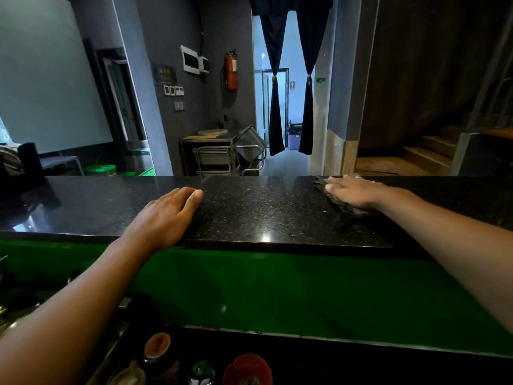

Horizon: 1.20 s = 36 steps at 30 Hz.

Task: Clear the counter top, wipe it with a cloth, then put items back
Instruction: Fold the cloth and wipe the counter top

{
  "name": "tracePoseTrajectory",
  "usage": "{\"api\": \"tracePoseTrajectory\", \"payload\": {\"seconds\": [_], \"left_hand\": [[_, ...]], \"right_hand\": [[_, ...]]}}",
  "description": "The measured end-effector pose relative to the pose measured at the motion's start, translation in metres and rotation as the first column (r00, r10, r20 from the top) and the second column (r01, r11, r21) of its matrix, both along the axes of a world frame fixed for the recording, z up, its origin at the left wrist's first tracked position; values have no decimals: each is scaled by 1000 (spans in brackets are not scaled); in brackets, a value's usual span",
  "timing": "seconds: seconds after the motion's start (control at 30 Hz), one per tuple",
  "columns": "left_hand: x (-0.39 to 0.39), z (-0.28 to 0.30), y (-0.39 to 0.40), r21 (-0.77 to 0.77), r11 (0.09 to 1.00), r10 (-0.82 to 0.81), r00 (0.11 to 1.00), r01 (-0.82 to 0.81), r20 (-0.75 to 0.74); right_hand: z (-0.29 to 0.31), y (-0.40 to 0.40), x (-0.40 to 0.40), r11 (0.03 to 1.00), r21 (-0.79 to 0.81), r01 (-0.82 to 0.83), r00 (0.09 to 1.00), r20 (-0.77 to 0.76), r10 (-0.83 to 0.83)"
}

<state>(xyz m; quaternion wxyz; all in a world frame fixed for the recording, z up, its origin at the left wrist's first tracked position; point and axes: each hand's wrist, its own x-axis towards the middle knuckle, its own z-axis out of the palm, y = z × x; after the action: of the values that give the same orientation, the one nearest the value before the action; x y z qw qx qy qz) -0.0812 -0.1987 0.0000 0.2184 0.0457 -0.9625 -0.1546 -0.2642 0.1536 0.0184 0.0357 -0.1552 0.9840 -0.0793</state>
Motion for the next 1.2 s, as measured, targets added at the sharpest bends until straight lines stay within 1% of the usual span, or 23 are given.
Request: {"api": "tracePoseTrajectory", "payload": {"seconds": [0.07, 0.13, 0.17, 0.23, 0.27, 0.3, 0.33, 0.37, 0.4, 0.43, 0.47, 0.5, 0.57, 0.6, 0.67, 0.7, 0.73, 0.8, 0.93, 1.07, 1.1, 1.13, 1.2], "left_hand": [[0, 0, -1, 8, 1000, 2, 1000, -2, 3], [0, 0, -2, 6, 1000, -6, 1000, 6, 10], [0, 0, -3, 0, 1000, -12, 1000, 12, 19], [3, 2, -1, -50, 999, 1, 999, 1, 37], [5, 3, 2, -101, 995, 28, 999, -25, 27], [6, 5, 6, -155, 986, 58, 998, -59, -8], [8, 10, 15, -183, 979, 83, 995, -93, -64], [10, 16, 30, -175, 978, 89, 987, -111, -130], [12, 23, 51, -137, 986, 73, 980, -99, -187], [12, 30, 76, -85, 995, 30, 975, -50, -221], [11, 37, 105, -31, 999, -27, 975, 20, -219], [7, 40, 134, 4, 996, -85, 980, 87, -178], [-4, 37, 181, 29, 988, -150, 989, 151, -13], [-11, 32, 196, 36, 990, -137, 985, 134, 105], [-22, 18, 206, 5, 1000, -30, 953, 30, 303], [-23, 12, 206, -34, 999, 24, 938, -13, 347], [-22, 8, 204, -68, 997, 56, 931, -33, 362], [-16, 4, 200, -90, 995, 66, 928, -35, 366], [-3, 7, 167, -99, 992, 108, 919, -75, 380], [11, 11, 89, -107, 977, 210, 895, -182, 394], [14, 11, 62, -108, 971, 238, 885, -212, 401], [18, 11, 34, -113, 962, 272, 872, -247, 407], [23, 12, -21, -134, 937, 349, 839, -324, 418]], "right_hand": [[-2, -45, 27, 987, 6, -159, 987, -28, 160], [-4, -82, 64, 943, -13, -333, 942, -44, 332], [-6, -94, 80, 919, -16, -393, 919, -46, 392], [-8, -104, 100, 894, -48, -444, 896, -24, 444], [-6, -104, 105, 886, -118, -448, 893, -16, 450], [-3, -101, 109, 864, -248, -437, 894, -15, 448], [1, -96, 110, 812, -418, -408, 900, -32, 435], [6, -91, 112, 728, -585, -356, 915, -59, 399], [10, -85, 112, 636, -716, -287, 938, -74, 340], [14, -78, 110, 564, -795, -225, 959, -79, 272], [16, -71, 107, 526, -832, -175, 975, -72, 210], [17, -64, 103, 510, -850, -134, 985, -57, 165], [19, -54, 96, 522, -849, -77, 994, -24, 108], [19, -51, 93, 546, -835, -65, 996, -18, 92], [19, -48, 92, 591, -805, -60, 996, -13, 83], [18, -49, 92, 609, -791, -59, 997, -13, 81], [17, -52, 93, 631, -773, -60, 997, -11, 81], [13, -63, 94, 680, -730, -72, 995, -5, 100], [4, -99, 98, 726, -678, -114, 986, 13, 167], [4, -143, 118, 731, -647, -215, 946, 48, 320], [2, -152, 120, 749, -614, -250, 935, 46, 350], [0, -159, 121, 793, -535, -292, 930, 36, 366], [-9, -170, 120, 896, -252, -365, 927, -10, 374]]}}
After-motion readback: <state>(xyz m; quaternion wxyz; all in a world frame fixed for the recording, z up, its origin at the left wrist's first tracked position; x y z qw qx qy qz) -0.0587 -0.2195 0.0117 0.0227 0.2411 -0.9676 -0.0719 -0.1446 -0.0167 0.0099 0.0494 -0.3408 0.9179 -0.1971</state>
